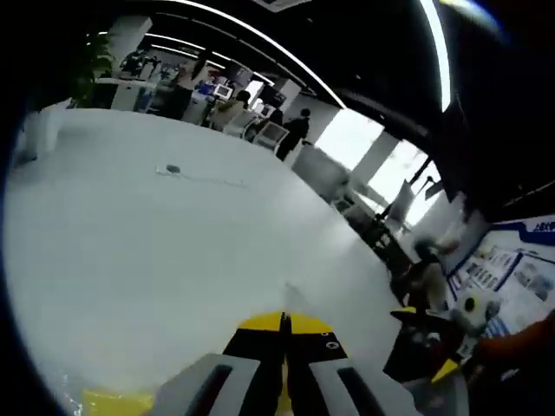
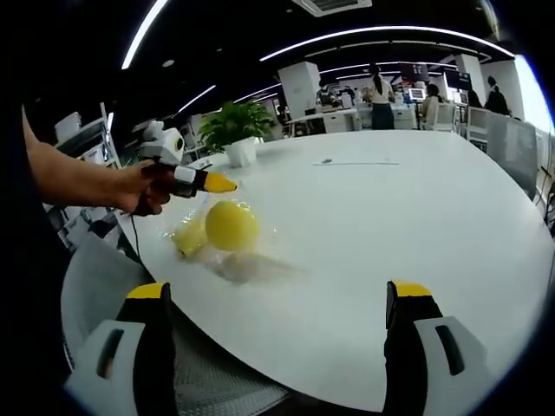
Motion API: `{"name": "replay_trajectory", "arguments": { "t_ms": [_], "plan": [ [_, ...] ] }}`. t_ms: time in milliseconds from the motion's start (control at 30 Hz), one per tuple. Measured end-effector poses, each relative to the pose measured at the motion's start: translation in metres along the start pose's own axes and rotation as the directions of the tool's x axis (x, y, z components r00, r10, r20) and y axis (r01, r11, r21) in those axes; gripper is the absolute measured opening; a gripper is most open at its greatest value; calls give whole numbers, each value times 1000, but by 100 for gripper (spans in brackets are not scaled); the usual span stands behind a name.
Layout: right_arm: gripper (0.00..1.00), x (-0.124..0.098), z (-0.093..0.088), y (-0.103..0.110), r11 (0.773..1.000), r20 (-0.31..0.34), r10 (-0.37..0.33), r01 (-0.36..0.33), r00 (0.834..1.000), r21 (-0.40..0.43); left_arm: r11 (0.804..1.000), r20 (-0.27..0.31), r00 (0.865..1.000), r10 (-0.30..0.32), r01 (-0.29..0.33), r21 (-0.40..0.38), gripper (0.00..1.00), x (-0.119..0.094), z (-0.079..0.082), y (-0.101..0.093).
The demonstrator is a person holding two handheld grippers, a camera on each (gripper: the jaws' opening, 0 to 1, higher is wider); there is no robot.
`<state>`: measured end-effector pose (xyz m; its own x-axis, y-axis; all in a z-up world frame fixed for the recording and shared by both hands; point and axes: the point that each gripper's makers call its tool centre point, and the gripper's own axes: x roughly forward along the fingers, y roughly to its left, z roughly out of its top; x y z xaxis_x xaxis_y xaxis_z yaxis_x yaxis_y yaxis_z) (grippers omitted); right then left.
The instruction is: Compare the silicone blocks by pressing each to a similar depth, holding the contact briefly, and releasing to observe deformation and rebound differences across the visible hardness samples.
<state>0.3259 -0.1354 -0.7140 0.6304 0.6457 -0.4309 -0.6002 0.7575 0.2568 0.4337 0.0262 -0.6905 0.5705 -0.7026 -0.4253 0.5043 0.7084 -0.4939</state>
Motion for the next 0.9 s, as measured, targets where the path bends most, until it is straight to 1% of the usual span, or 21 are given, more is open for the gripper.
{"name": "replay_trajectory", "arguments": {
  "t_ms": [67, 133, 233, 333, 433, 567, 800, 833, 900],
  "plan": [
    [96, 0, 1, 1, 1000, -2, 5, -5, 1000, 3, 1000, -7, 1000, -15, 15, 0, 0, -1, 2, -4],
    [96, 0, 2, 3, 1000, -1, 9, -9, 1000, -2, 1000, -14, 1000, -20, 20, 22, 0, -2, 3, -7],
    [96, 0, 5, 4, 1000, -1, 16, -16, 1000, -10, 999, -7, 999, -32, 32, 35, 0, -5, 8, -10],
    [96, -1, 10, 3, 999, 14, 14, -14, 1000, -31, 998, 13, 999, -47, 46, 51, 0, -9, 17, -13],
    [96, -1, 13, 2, 1000, 22, 12, -11, 1000, -29, 995, 9, 998, -70, 69, 67, 0, -14, 22, -19],
    [96, 1, 16, 2, 999, 26, 17, -16, 1000, -31, 991, 19, 996, -83, 81, 109, 0, -19, 30, -25],
    [96, 3, 28, 6, 999, 50, 21, -19, 999, -40, 980, 55, 990, -134, 124, 153, 0, -31, 56, -42],
    [96, 4, 30, 7, 999, 54, 24, -21, 998, -46, 979, 62, 987, -145, 135, 151, 0, -33, 60, -45],
    [96, 4, 32, 7, 999, 60, 25, -22, 998, -49, 973, 85, 982, -167, 151, 176, 0, -39, 71, -53]
  ]
}}
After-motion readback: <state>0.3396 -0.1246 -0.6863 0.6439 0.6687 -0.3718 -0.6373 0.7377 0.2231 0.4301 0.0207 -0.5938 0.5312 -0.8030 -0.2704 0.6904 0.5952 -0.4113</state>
